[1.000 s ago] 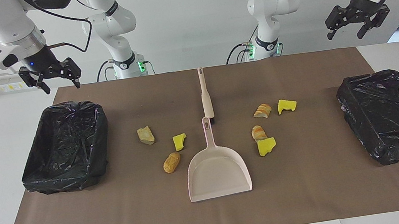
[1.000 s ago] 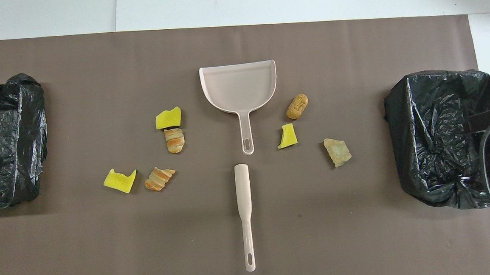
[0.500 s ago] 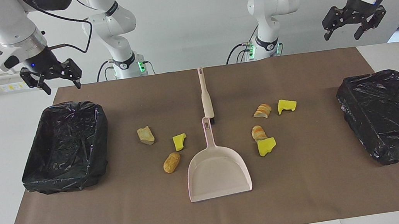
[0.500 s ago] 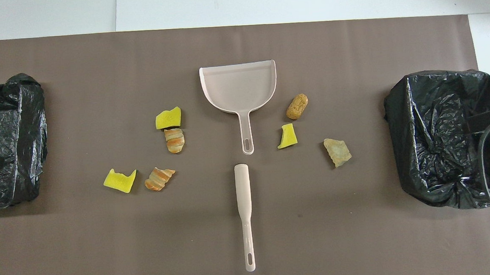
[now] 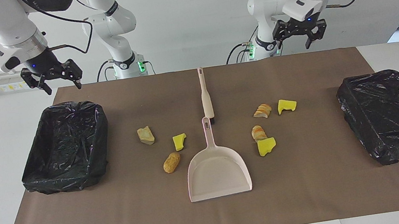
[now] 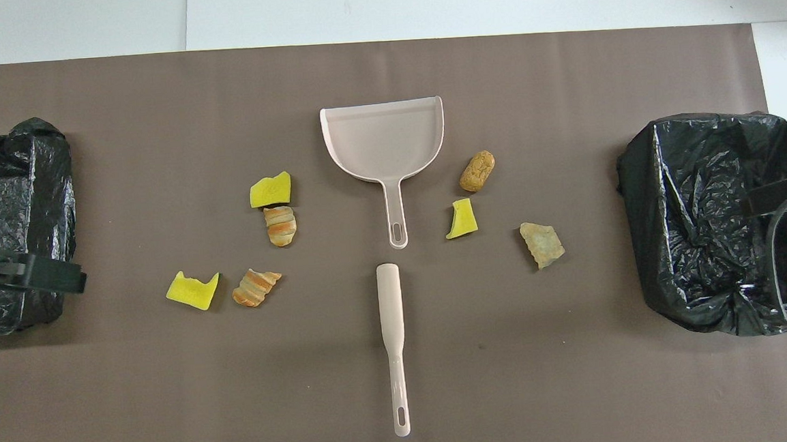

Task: Sweep and dump trash in bin
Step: 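Move the left gripper down onto the beige brush handle and grasp it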

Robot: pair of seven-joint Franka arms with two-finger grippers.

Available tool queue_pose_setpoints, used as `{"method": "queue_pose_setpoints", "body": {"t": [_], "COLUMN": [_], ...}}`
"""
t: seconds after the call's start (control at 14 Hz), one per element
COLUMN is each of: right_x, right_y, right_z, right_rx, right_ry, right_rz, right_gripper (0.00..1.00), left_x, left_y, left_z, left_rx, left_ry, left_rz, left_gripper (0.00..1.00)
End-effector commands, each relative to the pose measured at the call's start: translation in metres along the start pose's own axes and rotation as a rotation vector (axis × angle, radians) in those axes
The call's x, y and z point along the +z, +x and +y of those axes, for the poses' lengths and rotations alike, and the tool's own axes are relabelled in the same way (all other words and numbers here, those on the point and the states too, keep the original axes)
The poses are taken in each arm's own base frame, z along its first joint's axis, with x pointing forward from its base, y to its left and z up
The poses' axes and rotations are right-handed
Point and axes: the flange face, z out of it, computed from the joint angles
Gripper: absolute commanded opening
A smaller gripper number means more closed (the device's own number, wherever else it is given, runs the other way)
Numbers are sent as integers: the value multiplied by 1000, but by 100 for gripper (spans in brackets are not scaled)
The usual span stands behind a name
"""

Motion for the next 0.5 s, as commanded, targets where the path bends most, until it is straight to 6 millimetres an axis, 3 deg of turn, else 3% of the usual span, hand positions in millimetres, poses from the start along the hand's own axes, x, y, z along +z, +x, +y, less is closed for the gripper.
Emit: {"method": "queue_pose_setpoints", "body": {"t": [0.0,0.21,0.43], "right_x": [0,0,5], "right_y": [-9,-9,-11], "right_z": [0,0,-1], "right_rx": [24,24,24], "right_ry": [-6,-6,-4], "right_rz": [7,5,-7], "right_gripper": [100,100,100], "left_x": [35,74,109], "left_y": [-22,-32,-40], "left_z": [50,116,159], "left_rx": [-9,-46,-33], "left_ry": [-16,-24,-31], "left_rz": [17,59,68], "left_gripper": [100,100,100]}}
